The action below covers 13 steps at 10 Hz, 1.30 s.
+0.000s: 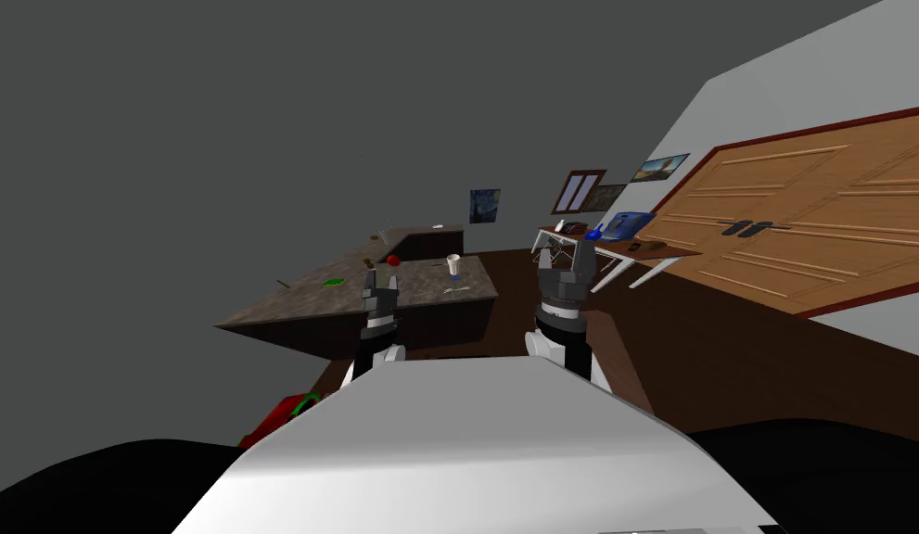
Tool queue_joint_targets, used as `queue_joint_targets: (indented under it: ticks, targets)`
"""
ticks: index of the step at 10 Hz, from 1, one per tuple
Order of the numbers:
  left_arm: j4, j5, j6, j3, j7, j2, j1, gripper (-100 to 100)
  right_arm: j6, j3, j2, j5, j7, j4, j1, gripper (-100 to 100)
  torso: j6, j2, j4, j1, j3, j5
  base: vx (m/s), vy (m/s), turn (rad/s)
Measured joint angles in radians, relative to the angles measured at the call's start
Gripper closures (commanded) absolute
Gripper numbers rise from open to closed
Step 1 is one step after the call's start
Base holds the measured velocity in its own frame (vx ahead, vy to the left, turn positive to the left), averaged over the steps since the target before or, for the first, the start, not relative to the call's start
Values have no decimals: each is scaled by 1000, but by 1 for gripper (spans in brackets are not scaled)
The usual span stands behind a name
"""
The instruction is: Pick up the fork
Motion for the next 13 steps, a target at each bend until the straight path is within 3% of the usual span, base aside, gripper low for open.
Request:
queue_joint_targets:
  ticks: [5,13]
  targets:
    - [-4,33,61,26,43,130,3,-100,0,0,0,0,0,0,0,0,0,2,0,-1,1,0,-18,-15,-186]
    - [-19,139,251,92,166,351,23,-100,0,0,0,0,0,0,0,0,0,1,0,-1,1,0,-13,-25,-214]
